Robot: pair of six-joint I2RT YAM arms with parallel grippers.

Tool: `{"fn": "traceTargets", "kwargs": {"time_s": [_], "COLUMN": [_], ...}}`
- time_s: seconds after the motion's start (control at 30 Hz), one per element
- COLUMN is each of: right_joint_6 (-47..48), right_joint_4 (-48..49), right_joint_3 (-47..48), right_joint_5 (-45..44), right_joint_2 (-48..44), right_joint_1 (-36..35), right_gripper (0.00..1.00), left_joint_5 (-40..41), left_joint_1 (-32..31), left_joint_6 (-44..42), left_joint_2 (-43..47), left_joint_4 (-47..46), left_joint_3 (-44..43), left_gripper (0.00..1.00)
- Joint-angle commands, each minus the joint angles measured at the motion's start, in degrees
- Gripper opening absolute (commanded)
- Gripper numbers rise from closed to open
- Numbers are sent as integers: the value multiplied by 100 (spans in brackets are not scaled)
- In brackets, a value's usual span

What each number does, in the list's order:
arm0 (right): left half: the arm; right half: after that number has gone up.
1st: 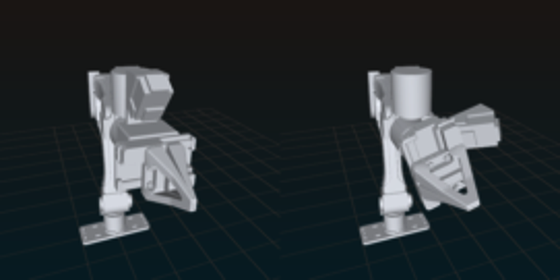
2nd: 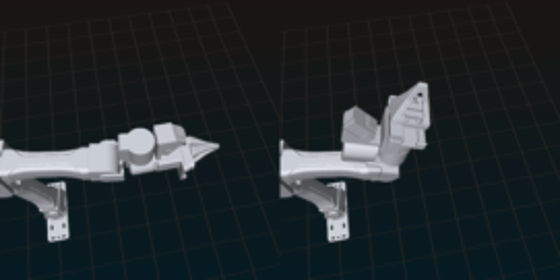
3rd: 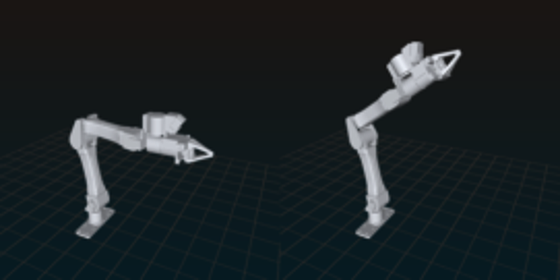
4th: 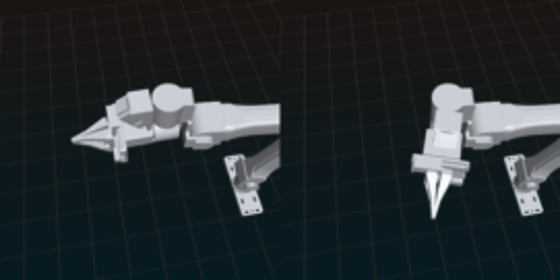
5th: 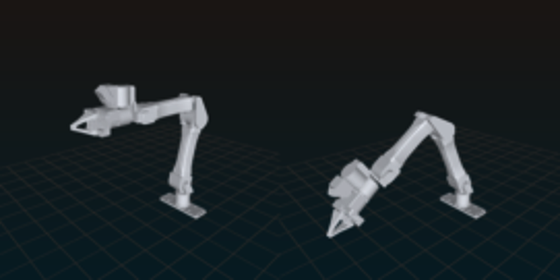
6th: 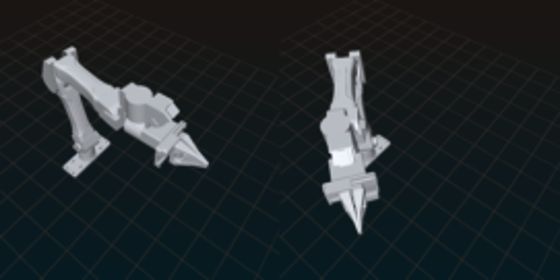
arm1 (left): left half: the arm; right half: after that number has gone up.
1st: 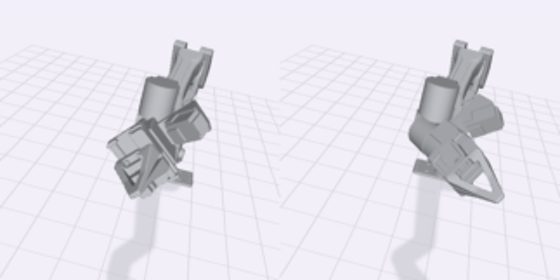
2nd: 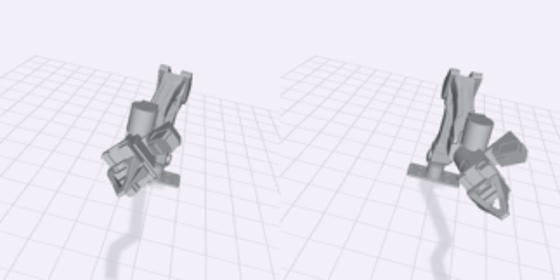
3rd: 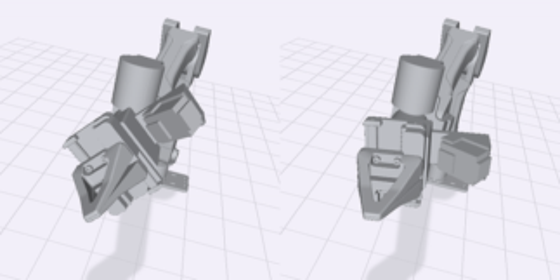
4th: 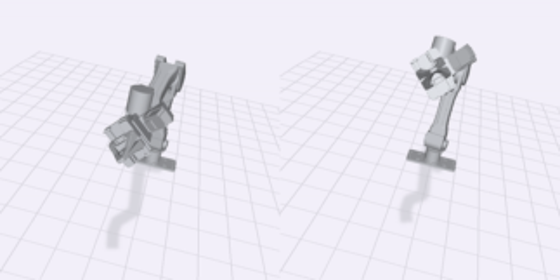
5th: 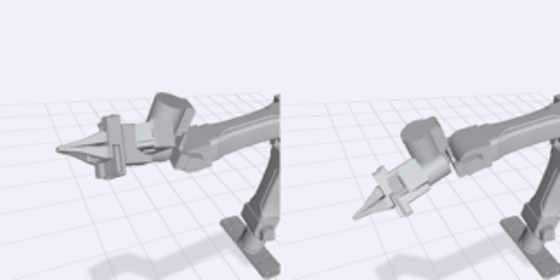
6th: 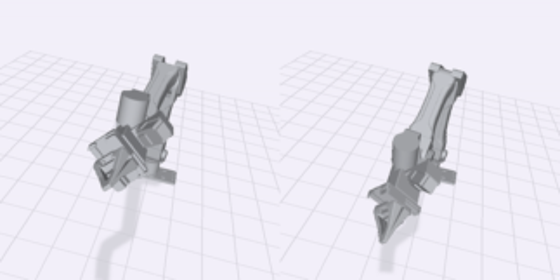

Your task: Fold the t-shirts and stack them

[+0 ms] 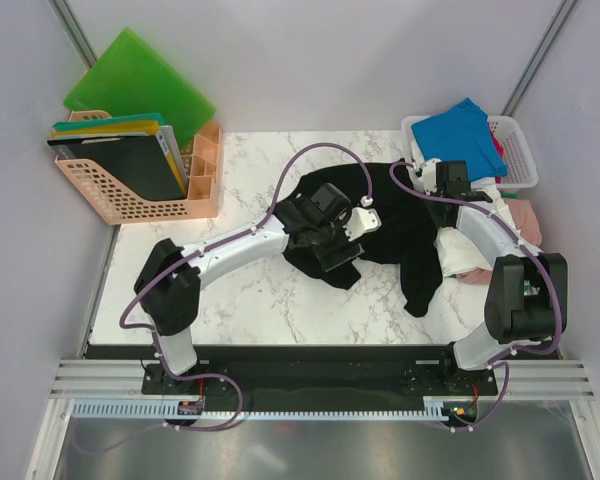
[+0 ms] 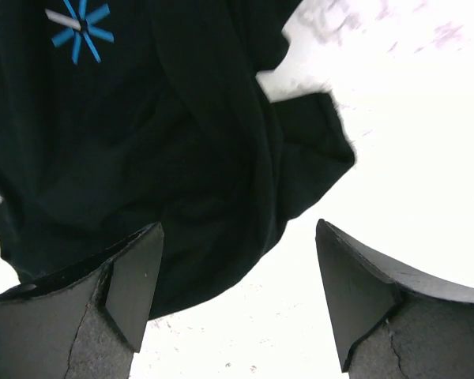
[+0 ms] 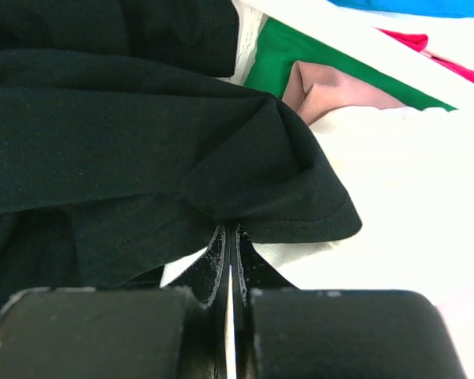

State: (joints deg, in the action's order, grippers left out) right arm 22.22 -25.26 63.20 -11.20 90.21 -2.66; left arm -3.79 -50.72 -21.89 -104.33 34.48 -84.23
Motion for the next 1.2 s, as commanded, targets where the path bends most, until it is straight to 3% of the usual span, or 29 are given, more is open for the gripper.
{"fn": "traceTargets", "kwargs": {"time_s": [0.0,0.23,0.43,0.67,1.17], "right_joint_6": [-130,-130,-60,-95,19], "right_joint_4": [82,82,117,144,196], "right_joint_3": [114,114,-9,-27,-176], "right_joint_5": [65,-40,-110,-58,-84], "right_joint_2": [92,128,110,128,-13], "right_joint_1": [-68,-156,-156,-156,-156], "right_gripper": [0,0,0,0,0], "left_joint_5": [-367,-894,-1439,-1317,-913], "left_joint_1": [-61,-491,-755,-790,-711], "left_joint_6": [220,317,387,282,115], "left_joint_2": [195,-210,-544,-1114,-1889], "left_joint_4": [-187,-29,278,375,428], "left_joint_3": [12,-261,-577,-823,-1430], "left_gripper": [85,81,72,65,70]}}
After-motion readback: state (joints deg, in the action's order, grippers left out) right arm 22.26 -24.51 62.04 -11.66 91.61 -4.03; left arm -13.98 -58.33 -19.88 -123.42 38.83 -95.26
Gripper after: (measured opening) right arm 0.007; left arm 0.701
